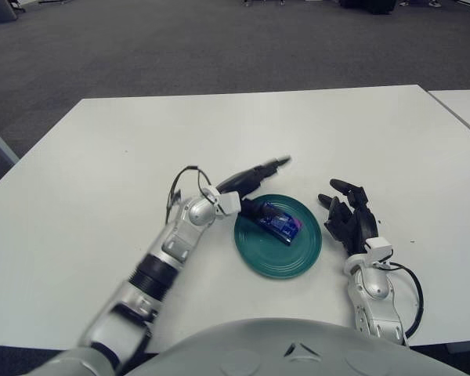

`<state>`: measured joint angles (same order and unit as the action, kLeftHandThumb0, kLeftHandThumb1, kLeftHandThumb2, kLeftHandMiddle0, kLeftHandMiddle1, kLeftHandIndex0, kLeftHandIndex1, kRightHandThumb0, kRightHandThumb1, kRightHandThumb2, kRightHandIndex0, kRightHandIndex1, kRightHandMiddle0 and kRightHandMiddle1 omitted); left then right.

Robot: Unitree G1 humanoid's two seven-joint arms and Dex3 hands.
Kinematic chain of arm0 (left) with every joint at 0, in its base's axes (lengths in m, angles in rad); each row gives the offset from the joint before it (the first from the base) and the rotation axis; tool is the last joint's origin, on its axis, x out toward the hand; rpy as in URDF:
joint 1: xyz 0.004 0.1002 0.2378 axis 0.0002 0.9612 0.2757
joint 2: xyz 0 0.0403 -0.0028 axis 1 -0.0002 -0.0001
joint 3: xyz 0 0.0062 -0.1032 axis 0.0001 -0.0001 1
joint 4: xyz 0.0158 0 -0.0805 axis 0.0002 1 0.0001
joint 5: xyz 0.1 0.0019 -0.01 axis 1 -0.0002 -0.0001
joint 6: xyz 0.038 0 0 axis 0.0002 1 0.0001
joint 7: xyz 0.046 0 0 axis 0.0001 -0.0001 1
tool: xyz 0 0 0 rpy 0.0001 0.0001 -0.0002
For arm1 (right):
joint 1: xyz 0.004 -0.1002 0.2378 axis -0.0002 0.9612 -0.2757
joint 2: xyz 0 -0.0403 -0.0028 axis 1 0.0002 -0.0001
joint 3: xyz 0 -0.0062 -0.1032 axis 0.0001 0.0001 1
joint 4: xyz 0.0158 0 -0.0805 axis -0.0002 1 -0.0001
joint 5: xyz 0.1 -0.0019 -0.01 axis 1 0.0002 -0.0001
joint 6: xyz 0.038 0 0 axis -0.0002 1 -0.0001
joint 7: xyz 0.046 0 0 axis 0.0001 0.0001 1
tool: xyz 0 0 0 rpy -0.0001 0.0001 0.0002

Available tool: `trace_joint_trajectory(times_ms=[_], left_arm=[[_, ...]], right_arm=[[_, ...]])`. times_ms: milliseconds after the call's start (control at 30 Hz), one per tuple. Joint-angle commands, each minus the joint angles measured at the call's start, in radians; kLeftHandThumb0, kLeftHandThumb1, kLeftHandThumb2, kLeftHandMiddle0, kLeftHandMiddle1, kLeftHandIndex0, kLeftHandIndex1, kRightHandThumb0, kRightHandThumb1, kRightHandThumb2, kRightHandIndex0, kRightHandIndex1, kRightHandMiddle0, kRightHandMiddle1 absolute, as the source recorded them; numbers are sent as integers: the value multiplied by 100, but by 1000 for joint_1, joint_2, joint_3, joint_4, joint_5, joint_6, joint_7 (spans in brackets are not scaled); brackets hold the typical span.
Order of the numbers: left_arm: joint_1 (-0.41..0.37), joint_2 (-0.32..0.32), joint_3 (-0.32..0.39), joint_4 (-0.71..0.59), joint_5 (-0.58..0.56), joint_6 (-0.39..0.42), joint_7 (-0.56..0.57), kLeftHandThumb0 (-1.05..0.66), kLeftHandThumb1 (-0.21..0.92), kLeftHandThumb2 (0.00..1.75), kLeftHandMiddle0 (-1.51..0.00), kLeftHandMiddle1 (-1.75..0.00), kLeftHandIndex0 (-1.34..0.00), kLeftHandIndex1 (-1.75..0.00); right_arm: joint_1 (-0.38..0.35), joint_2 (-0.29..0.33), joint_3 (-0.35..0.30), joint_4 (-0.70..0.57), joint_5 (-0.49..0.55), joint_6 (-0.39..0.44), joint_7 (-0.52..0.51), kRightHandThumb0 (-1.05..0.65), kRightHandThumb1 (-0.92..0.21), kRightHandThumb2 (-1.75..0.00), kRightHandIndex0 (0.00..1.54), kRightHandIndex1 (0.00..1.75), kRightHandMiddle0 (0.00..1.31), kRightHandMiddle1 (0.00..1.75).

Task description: Put the gum into the plate.

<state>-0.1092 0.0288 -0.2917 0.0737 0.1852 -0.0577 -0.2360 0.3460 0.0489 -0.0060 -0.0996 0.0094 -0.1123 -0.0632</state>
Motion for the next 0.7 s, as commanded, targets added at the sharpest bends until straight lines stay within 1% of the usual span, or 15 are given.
trace_joint_trajectory(times_ms=[0, 33, 100, 200, 233, 333, 400, 433, 567, 667], left_arm=[[66, -28, 139, 28, -105, 57, 79, -87, 92, 82, -33, -70, -3, -108], [77, -32, 166, 39, -129, 57, 87, -85, 92, 83, -33, -78, -5, -113], [118, -63, 195, 27, -151, 58, 129, -82, 92, 85, -32, -85, -7, -118], [158, -103, 209, 4, -155, 38, 187, -79, 92, 86, -32, -92, -11, -122], [164, -110, 212, 3, -156, 30, 199, -77, 92, 87, -33, -93, -12, -123], [221, -124, 216, -30, -162, 0, 221, -74, 92, 87, -34, -97, -15, -124], [249, -131, 220, -57, -167, 0, 237, -72, 92, 87, -35, -98, -16, -125], [262, -134, 223, -70, -171, 3, 245, -69, 92, 86, -36, -102, -18, -127], [273, -140, 241, -57, -171, -3, 275, -62, 92, 84, -37, -114, -22, -136], [279, -136, 255, -38, -164, -16, 293, -62, 92, 84, -38, -120, -24, -141]], right_arm=[[40, 14, -2, 38, 15, 47, 0, -64, -92, -92, 47, 77, 6, 106], [41, 15, -2, 37, 16, 48, 0, -64, -92, -91, 47, 77, 6, 106], [47, 17, -3, 33, 16, 51, -2, -64, -92, -90, 47, 77, 7, 107], [52, 18, -3, 32, 10, 52, -7, -64, -92, -89, 47, 77, 7, 107], [54, 18, -3, 31, 9, 53, -8, -64, -92, -89, 47, 77, 7, 107], [57, 16, -2, 38, 4, 49, -9, -64, -92, -89, 46, 77, 7, 106], [57, 16, -2, 44, 5, 47, -7, -65, -92, -89, 46, 76, 6, 106], [58, 16, -3, 46, 7, 46, -6, -65, -92, -89, 46, 76, 6, 106], [56, 18, -6, 56, 12, 45, -4, -66, -92, -87, 46, 76, 6, 106], [55, 20, -8, 63, 14, 42, -5, -65, -92, -86, 47, 76, 6, 106]])
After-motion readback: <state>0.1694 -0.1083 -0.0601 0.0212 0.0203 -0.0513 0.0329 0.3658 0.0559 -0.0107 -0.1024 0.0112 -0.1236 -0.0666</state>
